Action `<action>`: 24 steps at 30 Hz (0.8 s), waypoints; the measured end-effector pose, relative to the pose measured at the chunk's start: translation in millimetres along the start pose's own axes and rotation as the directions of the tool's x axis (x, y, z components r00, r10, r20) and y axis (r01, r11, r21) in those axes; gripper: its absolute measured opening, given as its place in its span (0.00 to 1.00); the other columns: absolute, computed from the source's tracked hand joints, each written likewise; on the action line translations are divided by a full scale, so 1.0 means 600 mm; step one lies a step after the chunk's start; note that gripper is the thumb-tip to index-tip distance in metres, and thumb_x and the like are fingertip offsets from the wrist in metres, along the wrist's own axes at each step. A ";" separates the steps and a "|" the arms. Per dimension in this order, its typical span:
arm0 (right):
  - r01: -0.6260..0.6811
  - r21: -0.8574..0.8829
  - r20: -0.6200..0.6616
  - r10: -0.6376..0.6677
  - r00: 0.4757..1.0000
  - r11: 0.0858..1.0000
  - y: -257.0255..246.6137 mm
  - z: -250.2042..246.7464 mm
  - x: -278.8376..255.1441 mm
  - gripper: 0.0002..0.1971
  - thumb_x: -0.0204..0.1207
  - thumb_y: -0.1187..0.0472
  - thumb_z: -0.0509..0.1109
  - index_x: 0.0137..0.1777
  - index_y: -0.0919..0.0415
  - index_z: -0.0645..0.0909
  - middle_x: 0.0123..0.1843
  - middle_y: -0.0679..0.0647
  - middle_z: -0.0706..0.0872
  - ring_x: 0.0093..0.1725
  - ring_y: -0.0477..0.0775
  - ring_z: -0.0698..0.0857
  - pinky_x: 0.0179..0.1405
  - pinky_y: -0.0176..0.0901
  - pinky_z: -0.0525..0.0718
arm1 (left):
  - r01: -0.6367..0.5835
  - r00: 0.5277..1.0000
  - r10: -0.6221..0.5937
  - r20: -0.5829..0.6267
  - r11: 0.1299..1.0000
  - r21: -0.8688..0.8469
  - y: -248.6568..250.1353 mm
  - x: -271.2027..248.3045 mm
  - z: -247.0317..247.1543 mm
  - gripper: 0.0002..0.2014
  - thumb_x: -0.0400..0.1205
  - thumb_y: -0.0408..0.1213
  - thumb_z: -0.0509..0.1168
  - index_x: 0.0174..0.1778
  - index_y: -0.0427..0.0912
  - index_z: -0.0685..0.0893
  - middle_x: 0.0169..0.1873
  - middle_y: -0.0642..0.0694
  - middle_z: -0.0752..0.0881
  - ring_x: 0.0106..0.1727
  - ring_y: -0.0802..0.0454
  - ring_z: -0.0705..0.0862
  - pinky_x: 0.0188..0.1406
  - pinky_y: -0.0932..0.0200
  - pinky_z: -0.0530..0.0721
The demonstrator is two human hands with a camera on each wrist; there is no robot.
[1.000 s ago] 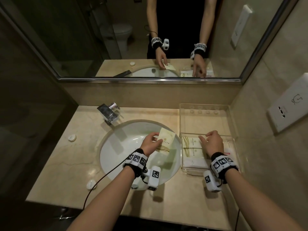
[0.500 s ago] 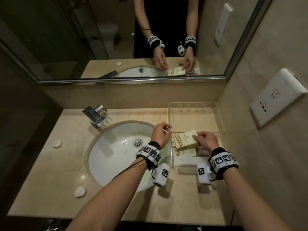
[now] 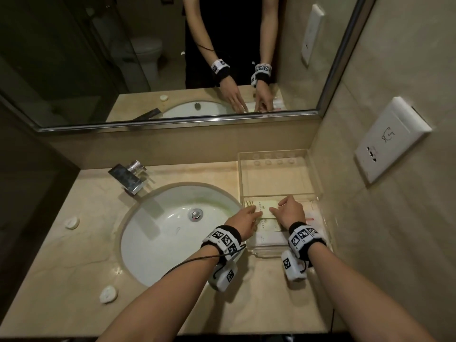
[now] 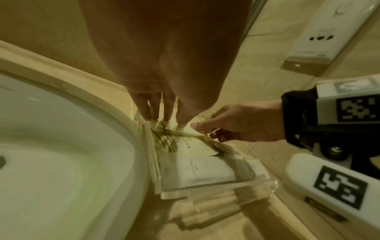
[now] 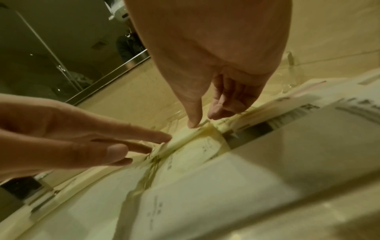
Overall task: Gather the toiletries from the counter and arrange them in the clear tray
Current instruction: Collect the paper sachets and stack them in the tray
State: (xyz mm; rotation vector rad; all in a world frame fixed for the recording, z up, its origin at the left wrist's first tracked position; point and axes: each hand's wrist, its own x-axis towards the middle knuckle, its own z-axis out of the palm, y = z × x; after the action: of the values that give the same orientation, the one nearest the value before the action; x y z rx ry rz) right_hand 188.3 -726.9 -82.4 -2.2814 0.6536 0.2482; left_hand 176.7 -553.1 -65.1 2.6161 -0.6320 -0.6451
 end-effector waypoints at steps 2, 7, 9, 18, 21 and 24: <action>0.031 -0.016 -0.008 -0.031 0.999 0.999 0.008 0.007 0.000 0.15 0.71 0.54 0.78 0.48 0.58 0.75 0.46 0.56 0.86 0.46 0.58 0.84 0.45 0.46 0.80 | -0.017 1.000 0.015 0.018 0.998 0.062 -0.005 -0.003 0.007 0.25 0.85 0.33 0.55 0.81 0.50 0.66 0.83 0.46 0.60 0.81 0.45 0.66 0.74 0.47 0.75; 0.067 -0.047 -0.026 -0.068 0.997 0.997 0.012 0.019 -0.003 0.13 0.74 0.55 0.76 0.47 0.58 0.74 0.48 0.57 0.85 0.47 0.57 0.83 0.44 0.47 0.78 | -0.025 0.999 0.029 -0.028 0.991 0.134 -0.008 -0.005 0.018 0.28 0.85 0.30 0.57 0.81 0.51 0.64 0.84 0.47 0.59 0.79 0.43 0.69 0.73 0.47 0.76; 0.073 -0.046 -0.027 -0.074 0.997 0.996 0.009 0.019 -0.002 0.13 0.74 0.56 0.76 0.48 0.57 0.74 0.48 0.57 0.85 0.47 0.57 0.84 0.44 0.46 0.78 | -0.020 0.999 0.026 -0.045 0.991 0.134 -0.009 -0.002 0.024 0.29 0.83 0.29 0.59 0.81 0.51 0.64 0.84 0.46 0.59 0.79 0.42 0.70 0.73 0.46 0.76; 0.121 -0.025 -0.060 -0.122 0.991 0.992 0.011 0.014 -0.006 0.14 0.73 0.56 0.77 0.50 0.58 0.76 0.50 0.56 0.85 0.50 0.58 0.84 0.48 0.48 0.81 | -0.001 0.997 0.006 -0.076 0.998 0.065 -0.013 0.003 0.027 0.30 0.82 0.27 0.59 0.80 0.52 0.66 0.83 0.46 0.61 0.80 0.42 0.68 0.75 0.47 0.74; 0.128 0.013 -0.081 -0.126 0.989 0.992 0.010 0.006 -0.010 0.15 0.73 0.55 0.77 0.53 0.60 0.78 0.50 0.55 0.84 0.48 0.54 0.82 0.47 0.46 0.79 | -0.021 0.994 0.019 -0.108 1.000 -0.015 -0.015 0.001 0.020 0.28 0.83 0.27 0.57 0.80 0.52 0.67 0.82 0.45 0.63 0.81 0.45 0.65 0.76 0.48 0.72; 0.161 0.090 -0.163 -0.145 0.976 0.983 0.000 -0.003 -0.020 0.13 0.73 0.55 0.76 0.51 0.59 0.79 0.48 0.54 0.83 0.45 0.52 0.81 0.45 0.44 0.78 | -0.044 0.982 0.018 -0.187 0.990 -0.131 -0.020 -0.009 0.000 0.24 0.84 0.30 0.56 0.77 0.48 0.71 0.78 0.44 0.69 0.78 0.46 0.70 0.75 0.53 0.71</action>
State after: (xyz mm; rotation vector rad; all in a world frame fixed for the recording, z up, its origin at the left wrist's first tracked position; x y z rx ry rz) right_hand 178.1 -723.6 -77.1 -2.2536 0.5512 -0.0379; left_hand 176.2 -540.4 -68.8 2.4980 -0.5509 -0.4131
